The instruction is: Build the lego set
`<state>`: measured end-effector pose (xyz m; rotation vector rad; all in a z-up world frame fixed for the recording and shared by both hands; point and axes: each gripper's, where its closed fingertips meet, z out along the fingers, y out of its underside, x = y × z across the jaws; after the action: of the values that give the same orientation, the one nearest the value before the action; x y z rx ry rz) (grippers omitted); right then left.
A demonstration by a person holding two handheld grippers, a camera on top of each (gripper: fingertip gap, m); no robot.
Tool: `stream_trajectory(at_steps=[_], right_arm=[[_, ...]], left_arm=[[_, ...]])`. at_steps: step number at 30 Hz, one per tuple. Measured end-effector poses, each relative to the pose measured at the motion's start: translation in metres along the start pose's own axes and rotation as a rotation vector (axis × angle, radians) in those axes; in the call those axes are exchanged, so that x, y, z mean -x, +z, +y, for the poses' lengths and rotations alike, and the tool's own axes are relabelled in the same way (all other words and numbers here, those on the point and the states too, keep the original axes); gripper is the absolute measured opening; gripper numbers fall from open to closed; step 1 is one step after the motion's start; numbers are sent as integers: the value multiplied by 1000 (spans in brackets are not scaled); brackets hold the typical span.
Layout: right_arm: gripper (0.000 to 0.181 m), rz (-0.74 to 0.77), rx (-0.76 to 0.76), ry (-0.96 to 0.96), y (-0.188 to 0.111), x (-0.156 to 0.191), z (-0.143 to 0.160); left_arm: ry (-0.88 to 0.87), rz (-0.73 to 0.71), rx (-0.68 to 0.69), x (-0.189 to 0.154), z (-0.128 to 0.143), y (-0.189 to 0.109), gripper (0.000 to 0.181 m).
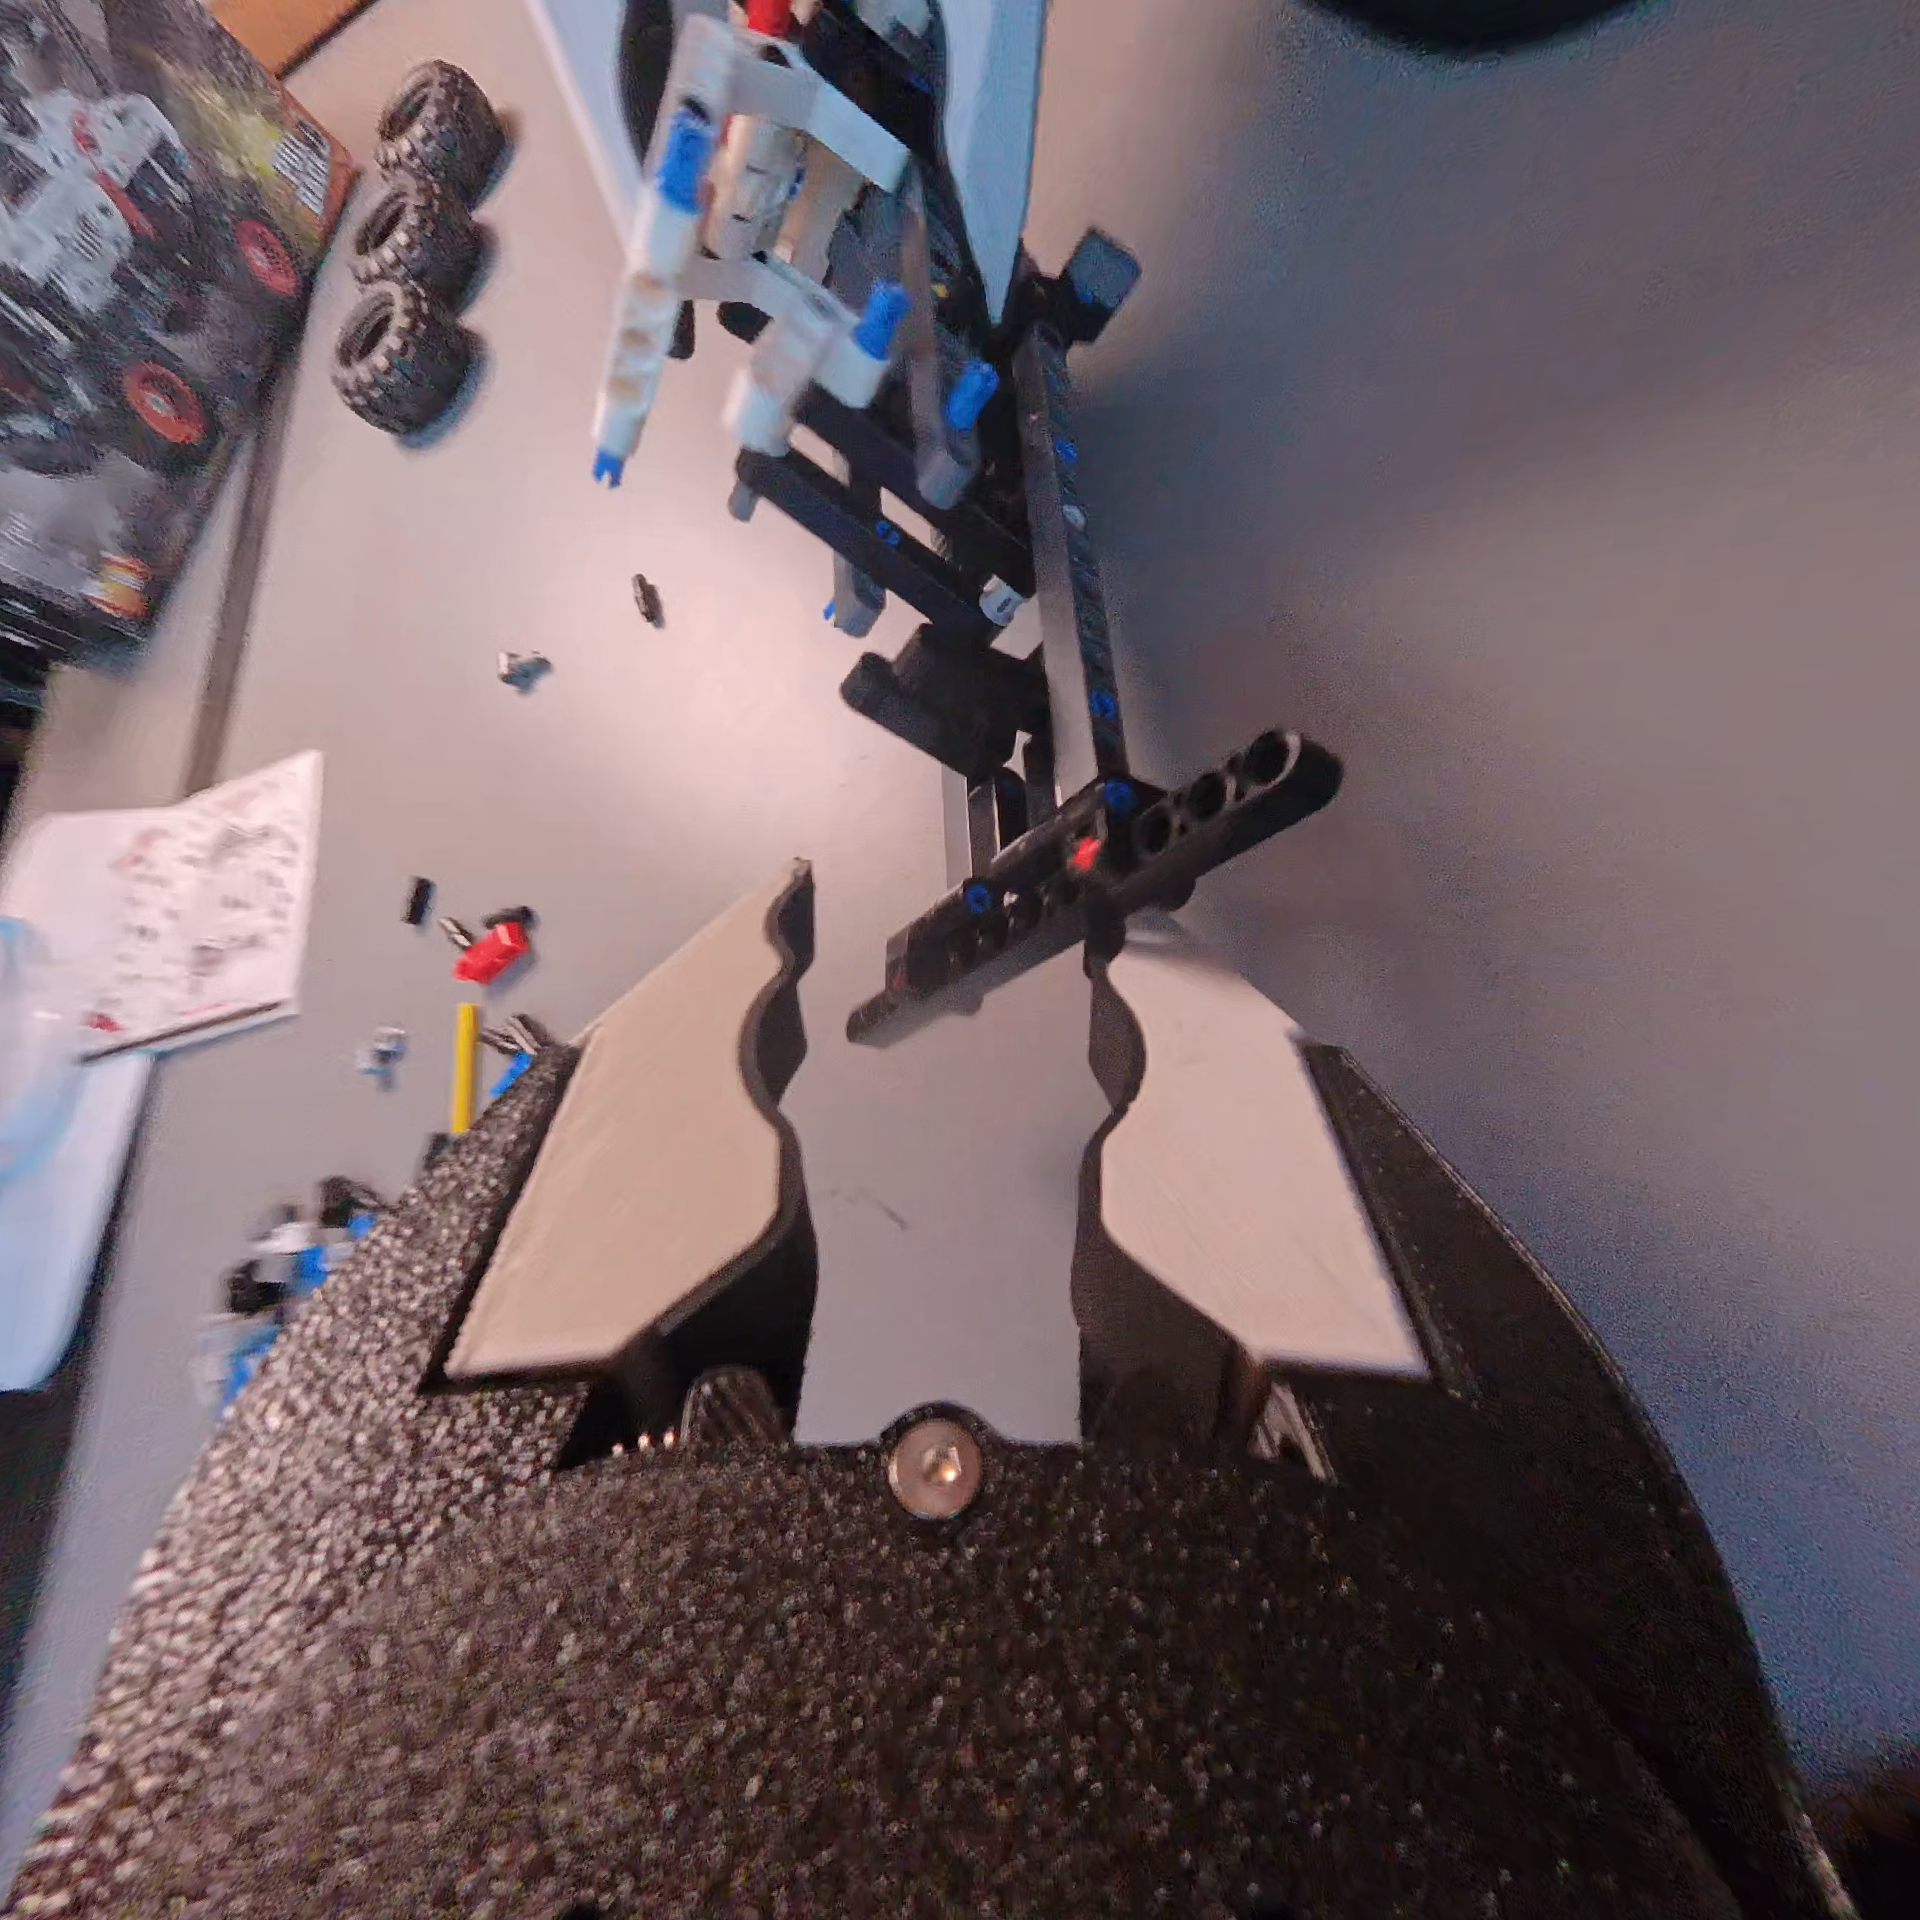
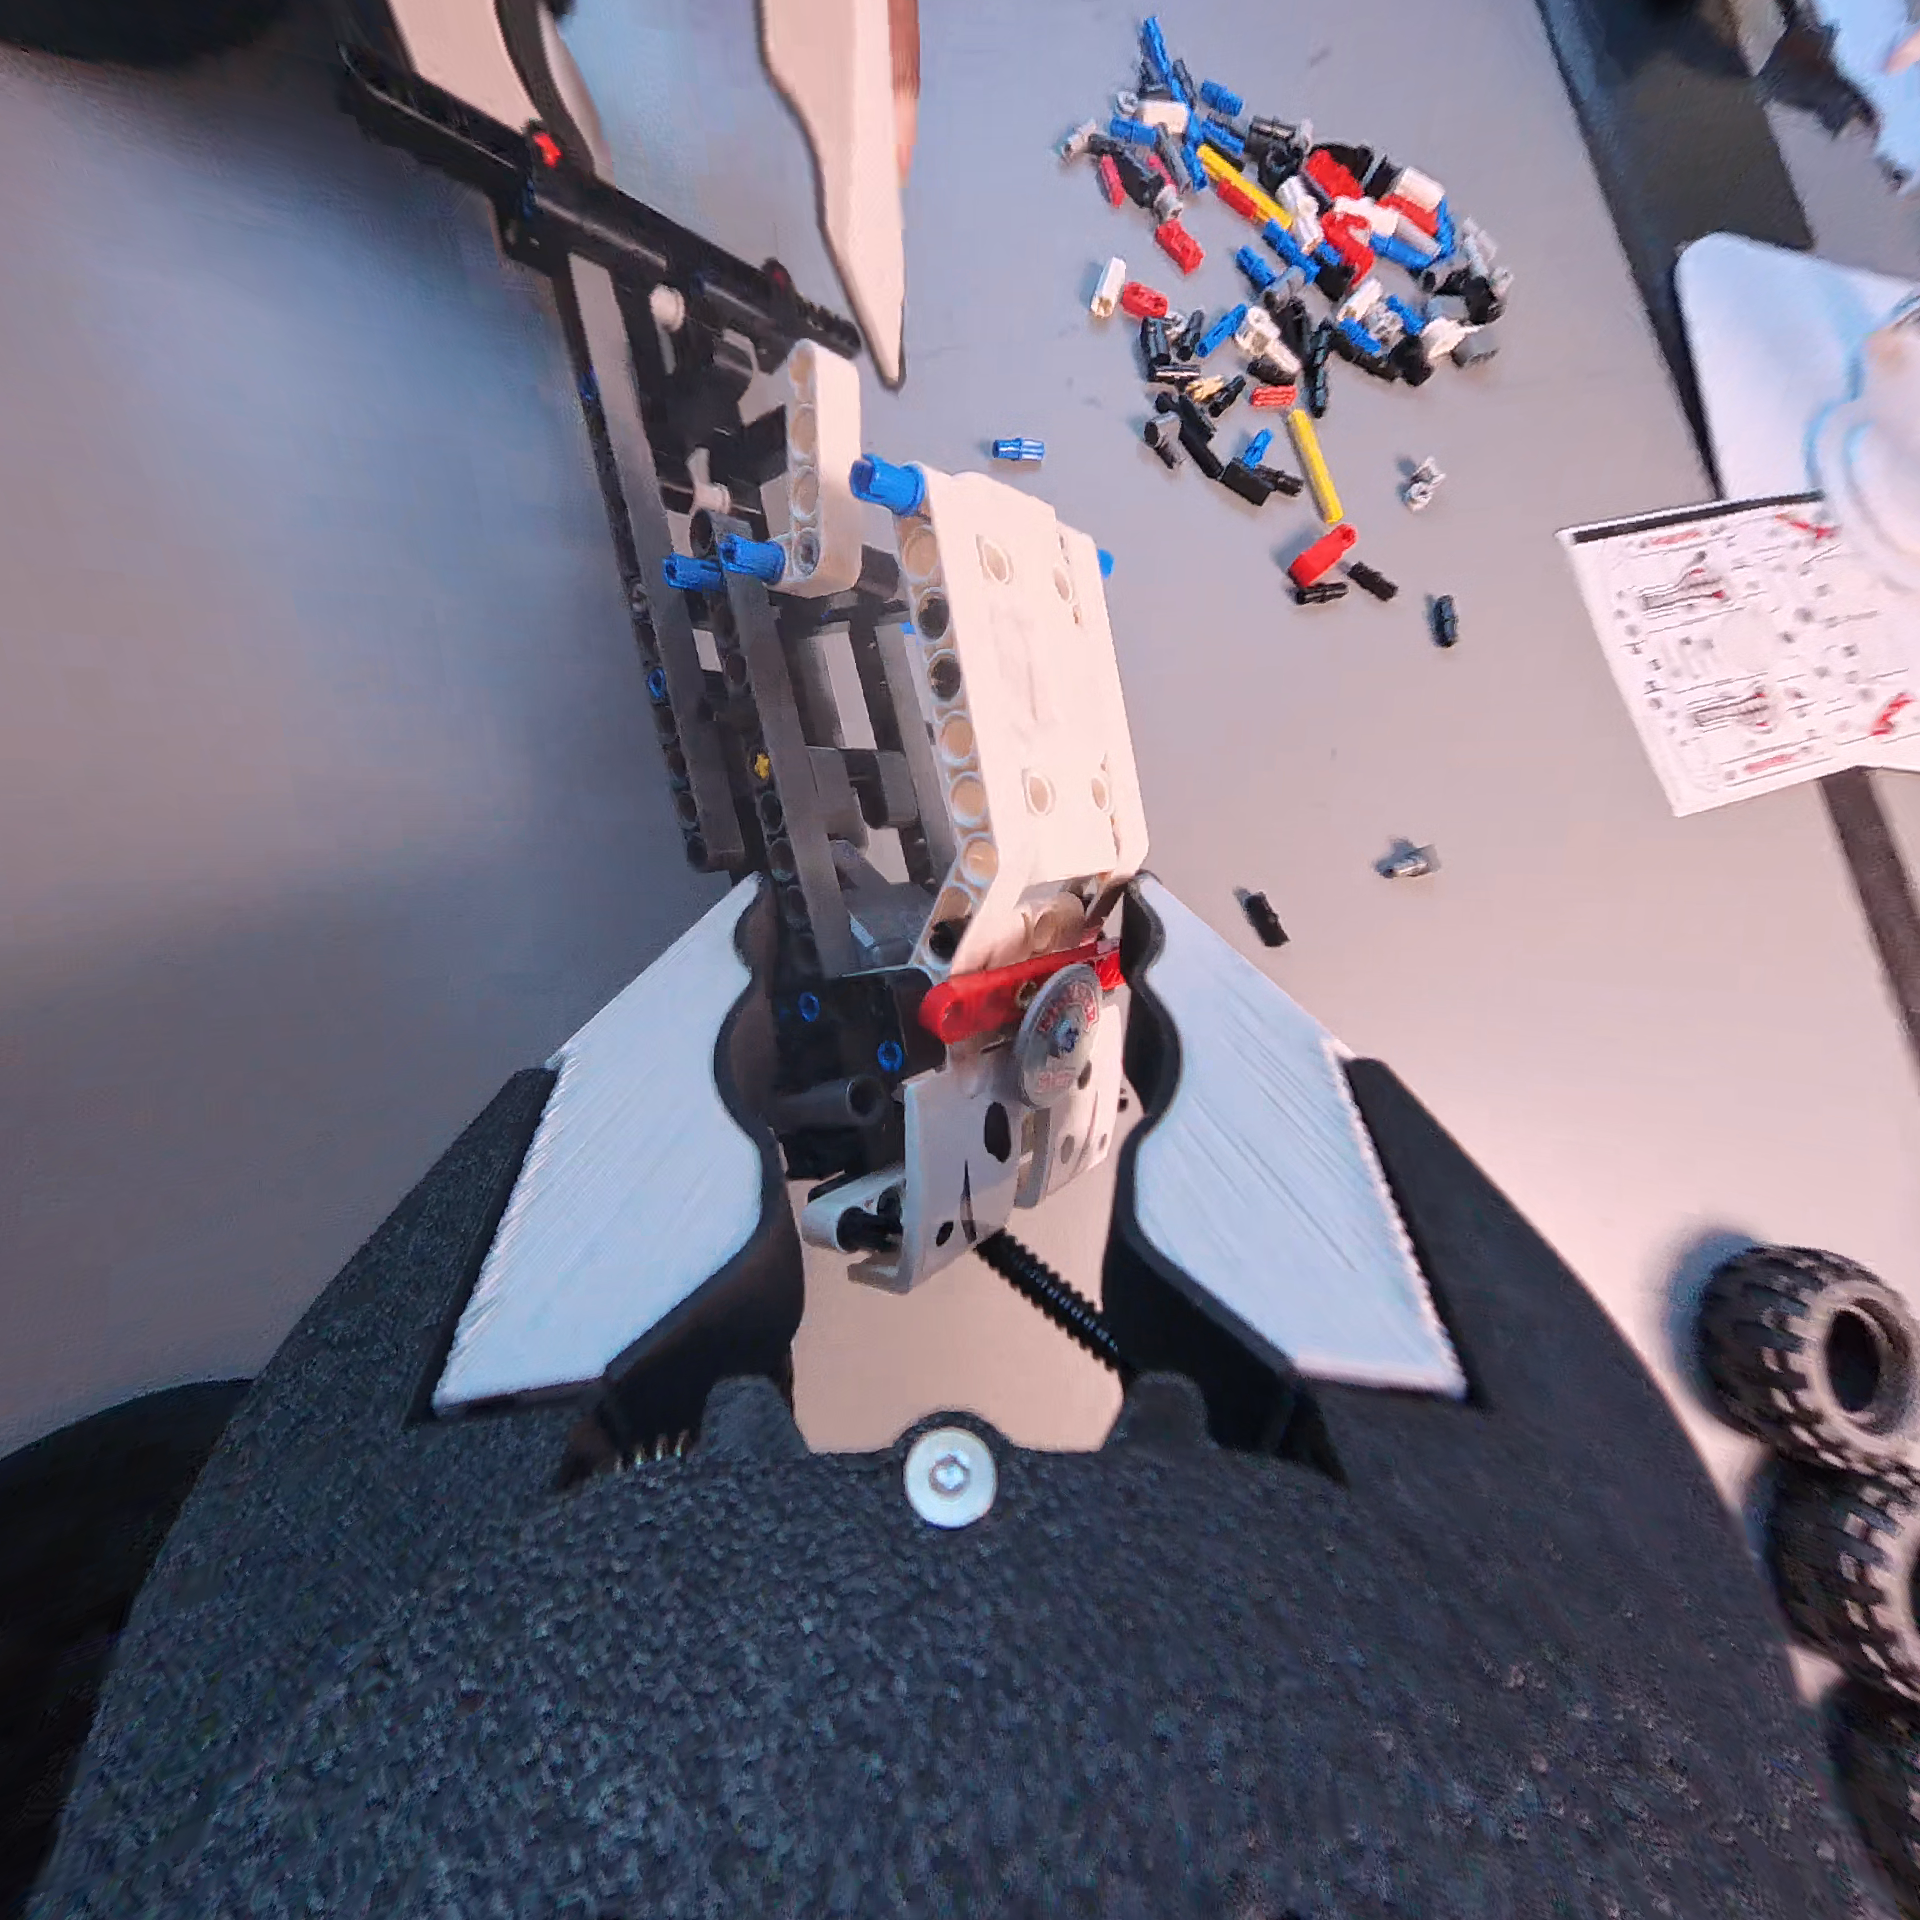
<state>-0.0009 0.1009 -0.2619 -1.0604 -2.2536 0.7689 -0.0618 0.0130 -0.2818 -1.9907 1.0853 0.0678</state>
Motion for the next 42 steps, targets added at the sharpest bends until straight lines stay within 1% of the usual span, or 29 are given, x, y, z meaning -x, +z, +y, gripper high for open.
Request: stream_trajectory(at_steps=[2, 3, 4, 5, 7, 8, 10, 12, 15, 18, 20, 23, 26, 27, 29, 31, 33, 34, 35, 36, 37, 38, 39, 41, 42], right_arm=[[65, 125, 13, -87, -3, -1, 0], [65, 203, 32, -145, -4, -2, 1], [64, 269, 61, -196, -5, -1, 3], [64, 327, 95, -251, -4, 1, 6], [64, 417, 84, -338, -5, 6, 1], [64, 450, 95, -358, -5, 7, 1], [63, 471, 99, -368, -4, 8, -1], [63, 484, 122, -377, -3, 7, -2], [63, 486, 183, -413, -1, 8, -5], [61, 464, 243, -386, -1, 9, -7], [62, 443, 249, -351, -1, 14, -12], [65, 380, 204, -264, -2, 25, -26], [66, 349, 164, -231, -6, 25, -33], [67, 327, 128, -196, -9, 25, -38], [66, 294, -11, -81, -21, 17, -58], [68, 300, -153, 34, -39, -10, -78], [71, 364, -269, 115, -57, -54, -94], [73, 393, -318, 156, -64, -79, -100], [72, 436, -358, 183, -69, -106, -105], [64, 490, -393, 193, -74, -134, -109], [49, 543, -421, 195, -76, -162, -112], [27, 588, -437, 185, -76, -189, -114], [0, 639, -464, 176, -76, -216, -116], [0, 693, -495, 214, -67, -266, -116], [0, 731, -503, 256, -62, -293, -113]], left_arm=[[-210, 132, -94, -4, -6, -17, 76], [-322, 189, -162, -3, -11, -25, 88], [-425, 228, -249, 1, -18, -32, 102], [-514, 234, -337, 9, -25, -38, 115], [-655, 208, -493, 28, -35, -48, 120], [-691, 180, -542, 37, -39, -52, 120], [-707, 105, -613, 52, -45, -61, 116], [-722, 55, -653, 62, -47, -68, 109], [-715, -37, -623, 70, -37, -67, 100], [-696, -110, -585, 74, -28, -64, 91], [-671, -171, -561, 78, -23, -63, 87], [-656, -236, -544, 83, -17, -63, 83], [-667, -292, -564, 92, -13, -70, 79], [-667, -317, -576, 95, -12, -73, 78], [-663, -383, -587, 104, -8, -82, 75], [-654, -456, -603, 116, -7, -93, 67], [-658, -548, -605, 134, -4, -103, 52], [-667, -597, -605, 145, -2, -109, 29], [-672, -653, -602, 158, 0, -116, 0], [-674, -697, -598, 171, 1, -121, 0], [-678, -732, -590, 182, 3, -125, 0], [-677, -761, -584, 194, 3, -128, 0], [-674, -790, -583, 206, 2, -131, 0], [-687, -821, -571, 229, 2, -132, 0], [-699, -830, -566, 240, 2, -131, 4]])
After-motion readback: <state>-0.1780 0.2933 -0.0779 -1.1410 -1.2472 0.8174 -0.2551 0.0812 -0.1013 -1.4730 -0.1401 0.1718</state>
